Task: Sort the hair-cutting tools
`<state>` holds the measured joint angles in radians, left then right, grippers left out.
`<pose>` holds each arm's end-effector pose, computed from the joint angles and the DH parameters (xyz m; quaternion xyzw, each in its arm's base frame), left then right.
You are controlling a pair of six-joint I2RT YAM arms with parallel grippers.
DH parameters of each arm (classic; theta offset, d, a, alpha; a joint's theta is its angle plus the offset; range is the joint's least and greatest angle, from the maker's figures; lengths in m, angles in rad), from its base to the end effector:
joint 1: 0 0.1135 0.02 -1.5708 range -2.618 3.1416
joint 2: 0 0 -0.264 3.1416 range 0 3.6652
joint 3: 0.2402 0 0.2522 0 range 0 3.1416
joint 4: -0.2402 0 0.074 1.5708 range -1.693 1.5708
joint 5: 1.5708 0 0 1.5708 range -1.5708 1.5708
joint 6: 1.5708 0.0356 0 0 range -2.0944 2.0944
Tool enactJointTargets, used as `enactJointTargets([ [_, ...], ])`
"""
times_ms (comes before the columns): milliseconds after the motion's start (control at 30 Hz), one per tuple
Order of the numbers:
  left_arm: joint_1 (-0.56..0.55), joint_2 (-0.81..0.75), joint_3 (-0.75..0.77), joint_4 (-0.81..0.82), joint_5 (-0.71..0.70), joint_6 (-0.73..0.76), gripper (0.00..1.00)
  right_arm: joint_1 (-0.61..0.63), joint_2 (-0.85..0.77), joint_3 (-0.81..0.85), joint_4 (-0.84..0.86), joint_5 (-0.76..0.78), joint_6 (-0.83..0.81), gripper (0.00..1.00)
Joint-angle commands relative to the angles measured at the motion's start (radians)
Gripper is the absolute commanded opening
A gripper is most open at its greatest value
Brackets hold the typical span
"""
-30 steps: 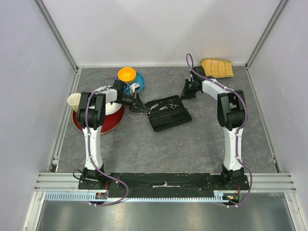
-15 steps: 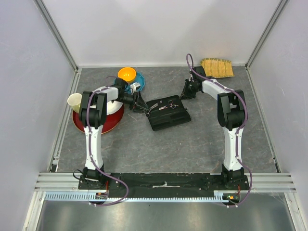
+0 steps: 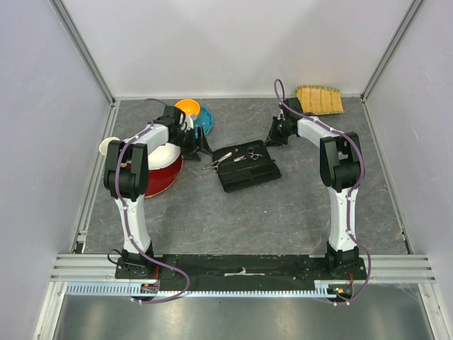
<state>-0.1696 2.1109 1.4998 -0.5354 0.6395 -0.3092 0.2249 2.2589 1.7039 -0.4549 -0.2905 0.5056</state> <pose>0.4232 -0.0940 0.1550 0.0013 0.9304 -0.3459 0.1213 0.4705 0.1181 0.1478 0.0933 0.9471 0.2277 0.2061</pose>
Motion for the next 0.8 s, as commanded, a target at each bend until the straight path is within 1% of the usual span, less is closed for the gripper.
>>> enactJointTargets([
  [0,-0.001,-0.109,-0.052,0.020,-0.207,-0.070,0.71,0.014,0.036,-0.043,-0.001,0.042,-0.004,0.15],
  [33,-0.002,-0.118,-0.059,0.022,-0.210,-0.073,0.68,0.016,0.034,-0.043,-0.001,0.044,-0.004,0.15],
  [67,-0.007,-0.129,-0.075,0.022,-0.210,-0.073,0.60,0.016,0.034,-0.043,-0.001,0.044,-0.003,0.15],
  [133,-0.016,-0.140,-0.088,0.020,-0.221,-0.082,0.55,0.013,0.034,-0.044,-0.001,0.047,-0.003,0.15],
  [167,-0.021,-0.143,-0.099,0.022,-0.224,-0.083,0.50,0.011,0.033,-0.047,-0.001,0.045,-0.004,0.15],
  [200,-0.024,-0.141,-0.104,0.022,-0.236,-0.088,0.48,0.014,0.034,-0.047,-0.002,0.048,-0.003,0.15],
  [333,-0.039,-0.121,-0.112,0.018,-0.247,-0.103,0.46,0.013,0.037,-0.050,0.002,0.048,-0.001,0.14],
  [567,-0.054,-0.094,-0.092,0.026,-0.241,-0.107,0.48,0.013,0.041,-0.055,0.001,0.048,-0.003,0.14],
  [667,-0.065,-0.072,-0.070,0.009,-0.250,-0.090,0.47,0.014,0.042,-0.053,0.001,0.047,-0.001,0.13],
  [767,-0.080,-0.052,-0.052,-0.024,-0.308,-0.038,0.46,0.013,0.044,-0.050,-0.001,0.047,-0.004,0.13],
])
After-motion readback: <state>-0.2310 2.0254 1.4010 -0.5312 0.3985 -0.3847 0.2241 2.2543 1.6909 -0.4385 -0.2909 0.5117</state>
